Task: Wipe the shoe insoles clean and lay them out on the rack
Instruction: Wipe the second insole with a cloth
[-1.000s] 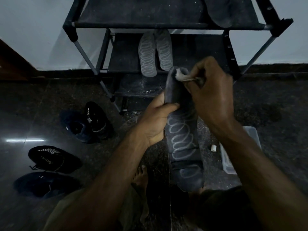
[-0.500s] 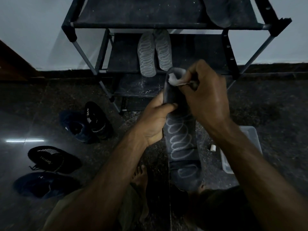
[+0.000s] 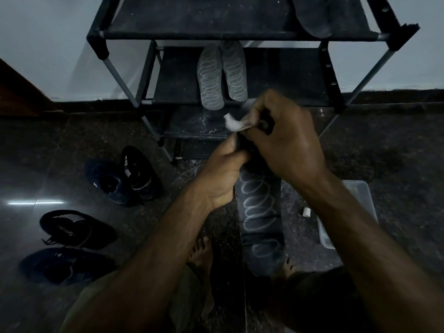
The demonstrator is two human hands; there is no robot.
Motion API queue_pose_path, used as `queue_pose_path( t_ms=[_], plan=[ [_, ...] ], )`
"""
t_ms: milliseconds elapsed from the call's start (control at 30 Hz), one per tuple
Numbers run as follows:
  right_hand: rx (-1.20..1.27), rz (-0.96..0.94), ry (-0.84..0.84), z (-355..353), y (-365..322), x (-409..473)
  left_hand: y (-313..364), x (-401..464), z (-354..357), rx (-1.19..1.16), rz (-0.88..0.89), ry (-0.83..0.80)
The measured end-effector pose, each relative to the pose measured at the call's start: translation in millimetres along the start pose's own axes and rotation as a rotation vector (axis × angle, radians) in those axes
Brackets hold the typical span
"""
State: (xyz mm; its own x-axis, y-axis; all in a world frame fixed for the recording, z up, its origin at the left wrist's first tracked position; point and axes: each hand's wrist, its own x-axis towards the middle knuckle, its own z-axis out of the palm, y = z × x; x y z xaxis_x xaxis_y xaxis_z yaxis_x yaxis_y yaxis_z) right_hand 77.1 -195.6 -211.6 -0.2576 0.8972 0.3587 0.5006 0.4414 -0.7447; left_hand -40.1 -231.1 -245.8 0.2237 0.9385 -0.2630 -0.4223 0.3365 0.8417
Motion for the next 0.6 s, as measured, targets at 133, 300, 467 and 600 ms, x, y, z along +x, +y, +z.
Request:
queue_pose_path(
  t_ms=[133, 300, 467, 600],
  plan=[
    [-0.035, -0.006, -0.052, 0, 0, 1, -2, 0, 0, 0.027, -0.014, 0.011],
    [-0.061, 0.028, 0.048, -9, 9, 3, -5, 1, 1, 0.078, -0.028, -0.028],
    [-0.04, -0.022, -0.211, -13, -6, 3, -3, 0, 0, 0.074, -0.037, 0.001],
    [-0.098, -0.014, -0.076, -11, 4, 3, -6, 1, 1, 0.097, -0.024, -0.025]
  ],
)
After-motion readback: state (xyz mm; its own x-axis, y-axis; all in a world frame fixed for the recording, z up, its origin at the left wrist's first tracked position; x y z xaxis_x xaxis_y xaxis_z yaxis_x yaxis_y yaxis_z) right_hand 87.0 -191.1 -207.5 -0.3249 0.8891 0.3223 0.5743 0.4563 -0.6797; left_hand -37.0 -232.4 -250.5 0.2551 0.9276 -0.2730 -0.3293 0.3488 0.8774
